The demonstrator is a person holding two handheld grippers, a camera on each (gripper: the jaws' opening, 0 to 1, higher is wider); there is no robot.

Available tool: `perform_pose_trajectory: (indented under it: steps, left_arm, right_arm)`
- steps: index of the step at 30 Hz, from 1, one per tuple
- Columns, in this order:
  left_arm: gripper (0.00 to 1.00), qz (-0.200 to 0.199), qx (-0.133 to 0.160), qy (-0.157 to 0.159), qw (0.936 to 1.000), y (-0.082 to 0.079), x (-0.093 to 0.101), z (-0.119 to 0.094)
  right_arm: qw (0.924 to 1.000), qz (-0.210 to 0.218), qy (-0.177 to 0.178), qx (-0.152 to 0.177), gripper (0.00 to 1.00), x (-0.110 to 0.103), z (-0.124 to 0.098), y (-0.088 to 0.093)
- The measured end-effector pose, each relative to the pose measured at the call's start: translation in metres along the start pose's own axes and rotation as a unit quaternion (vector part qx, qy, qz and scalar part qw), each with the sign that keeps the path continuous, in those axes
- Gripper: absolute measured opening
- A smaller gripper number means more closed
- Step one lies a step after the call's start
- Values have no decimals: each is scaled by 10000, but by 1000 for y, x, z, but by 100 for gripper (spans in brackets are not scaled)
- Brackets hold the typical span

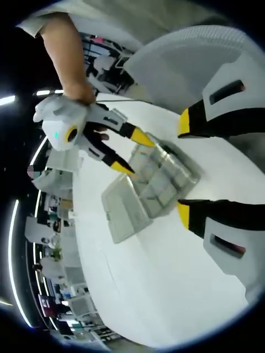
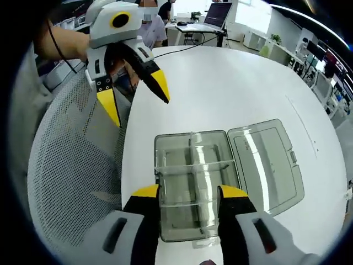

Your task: Insert the divider into the dual guide fixture by aligning both edges with the guide slots and pushing it downward to the bottom, including one-sided entry, uneven engagement, binding, and posture correction.

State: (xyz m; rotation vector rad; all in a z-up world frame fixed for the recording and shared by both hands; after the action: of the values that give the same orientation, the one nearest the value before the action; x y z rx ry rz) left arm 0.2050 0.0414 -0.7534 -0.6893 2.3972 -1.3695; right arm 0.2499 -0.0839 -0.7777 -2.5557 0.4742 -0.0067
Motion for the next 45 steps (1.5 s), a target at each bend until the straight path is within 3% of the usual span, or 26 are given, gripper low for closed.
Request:
perform_pose_trajectory:
  steps: [10,18,21,25,28,33,37,45]
  left_arm:
    - [49,-29,-76,-182,9998,2,-2,-5]
    - [53,-51,-76,-310,9995,2,-3,-5]
    - [55,-106,-81,-359,9993,4,-5,-7]
    - [55,-199,-48,-411,9989,4,-7,-8]
    - [57,-186,-28,-472,9987,2,-9,-9]
    - [58,-212,-25,-506,9985,2,-8,-10]
    - [60,-201,4,-627,9978,1,-12,-12]
    - [62,-230,1,-755,9969,1,-15,-15]
  right_arm:
    - [9960,541,141,691,51,-8,-11,6]
    - [9869,1067,286,1178,61,-15,-21,16]
    - [9802,1362,377,1389,65,-15,-27,18]
    - [9768,1453,509,1489,69,-16,-33,23]
    - [9659,1782,587,1782,74,-18,-40,25]
    - [9591,1973,766,1877,81,-20,-46,32]
    - [9464,2254,893,2135,86,-21,-55,34]
    - [9308,2616,1118,2294,90,-24,-67,48]
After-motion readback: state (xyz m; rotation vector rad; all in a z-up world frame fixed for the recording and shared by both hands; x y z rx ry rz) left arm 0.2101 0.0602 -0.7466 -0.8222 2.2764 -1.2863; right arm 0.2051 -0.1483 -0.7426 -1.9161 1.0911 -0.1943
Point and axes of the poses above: the point that each gripper's makers call its tool centre point, and the gripper's own axes: z roughly forward along the fingers, x roughly to its right, y roughly out of its underside, the point moved 3 cm from there along -z, roughly backward along the fingers, and after that the axes turned 14 degrees about z, right-handed, at the moved point
